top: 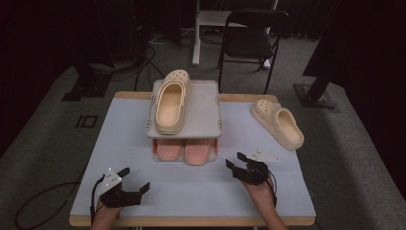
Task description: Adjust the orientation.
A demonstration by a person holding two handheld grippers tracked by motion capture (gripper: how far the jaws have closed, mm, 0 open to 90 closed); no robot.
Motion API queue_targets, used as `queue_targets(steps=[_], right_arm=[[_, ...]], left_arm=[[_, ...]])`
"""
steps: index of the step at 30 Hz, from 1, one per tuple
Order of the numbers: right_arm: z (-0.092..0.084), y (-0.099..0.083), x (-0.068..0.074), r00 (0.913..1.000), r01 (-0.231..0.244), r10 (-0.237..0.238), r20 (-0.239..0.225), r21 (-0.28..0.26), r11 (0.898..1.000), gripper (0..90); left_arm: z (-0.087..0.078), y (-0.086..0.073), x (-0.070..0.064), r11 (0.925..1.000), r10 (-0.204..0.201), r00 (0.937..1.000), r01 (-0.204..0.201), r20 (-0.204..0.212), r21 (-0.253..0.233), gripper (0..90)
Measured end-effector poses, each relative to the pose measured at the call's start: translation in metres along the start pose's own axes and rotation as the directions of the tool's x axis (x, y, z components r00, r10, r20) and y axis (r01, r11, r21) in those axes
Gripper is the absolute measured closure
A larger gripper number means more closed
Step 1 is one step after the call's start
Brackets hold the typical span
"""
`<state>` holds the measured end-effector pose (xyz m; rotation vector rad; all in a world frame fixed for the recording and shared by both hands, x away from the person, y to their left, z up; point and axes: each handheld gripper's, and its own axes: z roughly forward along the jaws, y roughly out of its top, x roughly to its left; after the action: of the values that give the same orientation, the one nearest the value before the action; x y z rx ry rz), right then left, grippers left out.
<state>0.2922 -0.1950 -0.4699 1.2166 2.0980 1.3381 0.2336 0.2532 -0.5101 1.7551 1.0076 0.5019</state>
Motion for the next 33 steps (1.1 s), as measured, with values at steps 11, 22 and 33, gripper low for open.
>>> queue_targets(steps=[11,22,33], right_arm=[[-0.013,0.004,-0.054,0.9915,-0.07,0.074,0.107,-0.036,0.997,39.1],[-0.015,0.007,-0.096,0.9743,-0.11,0.121,0.19,-0.064,0.992,38.3],[-0.015,0.014,-0.126,0.9612,-0.138,0.151,0.231,-0.073,0.988,35.5]], left_arm=[[0.001,-0.001,-0.001,1.0,0.002,1.0,-0.002,0.001,0.001,0.0],[0.001,-0.002,-0.002,1.0,-0.001,1.0,0.001,0.008,0.003,0.0],[-0.001,-0.002,-0.001,0.9998,-0.018,0.9998,0.018,0.009,0.0,0.0]])
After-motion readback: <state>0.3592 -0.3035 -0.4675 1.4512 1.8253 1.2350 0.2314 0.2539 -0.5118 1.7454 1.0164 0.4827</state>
